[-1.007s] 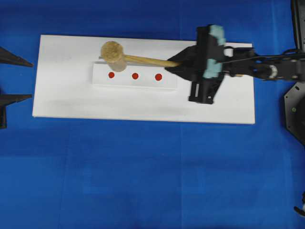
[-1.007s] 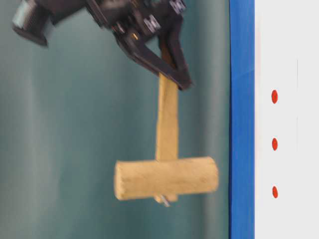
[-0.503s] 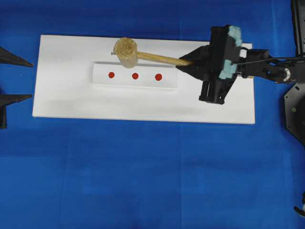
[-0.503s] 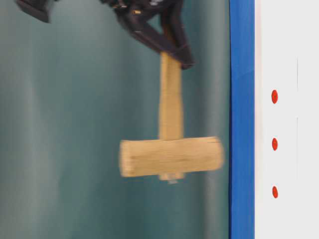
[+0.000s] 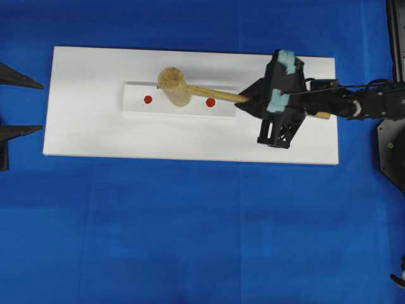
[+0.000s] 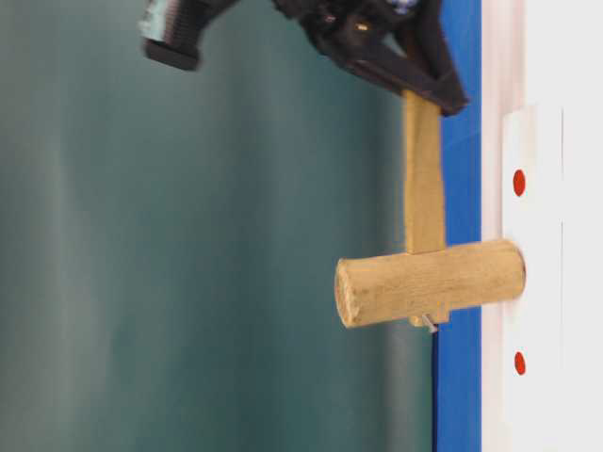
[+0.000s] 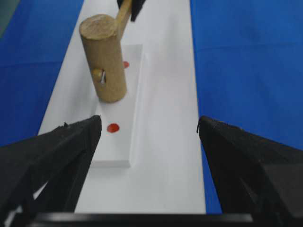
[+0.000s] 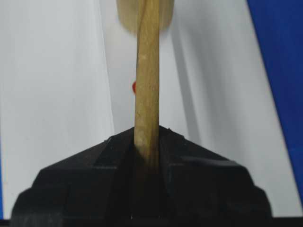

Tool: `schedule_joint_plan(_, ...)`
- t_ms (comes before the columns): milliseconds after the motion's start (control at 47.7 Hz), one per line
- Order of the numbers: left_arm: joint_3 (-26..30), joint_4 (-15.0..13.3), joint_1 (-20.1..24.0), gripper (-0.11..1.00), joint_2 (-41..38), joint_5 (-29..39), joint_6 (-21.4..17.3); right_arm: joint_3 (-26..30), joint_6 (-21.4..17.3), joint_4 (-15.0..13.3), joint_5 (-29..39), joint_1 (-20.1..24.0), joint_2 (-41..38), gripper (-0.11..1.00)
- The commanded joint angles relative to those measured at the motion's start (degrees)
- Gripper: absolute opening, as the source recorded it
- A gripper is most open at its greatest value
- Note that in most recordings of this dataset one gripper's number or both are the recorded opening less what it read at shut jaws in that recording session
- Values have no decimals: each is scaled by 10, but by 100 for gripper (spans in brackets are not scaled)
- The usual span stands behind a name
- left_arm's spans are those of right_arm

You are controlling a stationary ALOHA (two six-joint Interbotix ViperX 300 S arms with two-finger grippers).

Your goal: Hit the mark with a hammer.

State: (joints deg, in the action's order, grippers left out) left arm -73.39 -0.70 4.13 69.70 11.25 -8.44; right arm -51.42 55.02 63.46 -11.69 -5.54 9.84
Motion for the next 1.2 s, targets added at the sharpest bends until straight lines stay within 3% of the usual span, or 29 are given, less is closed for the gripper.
schedule_joint_plan(0,6,-1,2,81,-8,-4,1,1,2,-5,-5,4,47,2)
schedule_joint_plan(252,5,-1,2,81,-8,-4,1,-58,2,-8,-5,4,174,2)
schedule_joint_plan(461,5,-1,1,81,-8,-4,1,-89,2,-8,-3,4,230,2)
schedule_joint_plan(797,5,-1,1,81,-7,-4,1,-94,0,-4,-3,4,189,2)
schedule_joint_plan(1027,4,-1,1,81,-7,-4,2,-108,-20,40,10,4,52,2)
schedule_joint_plan(1174,5,-1,2,81,-7,-4,2,-98,-19,40,10,11,49,2)
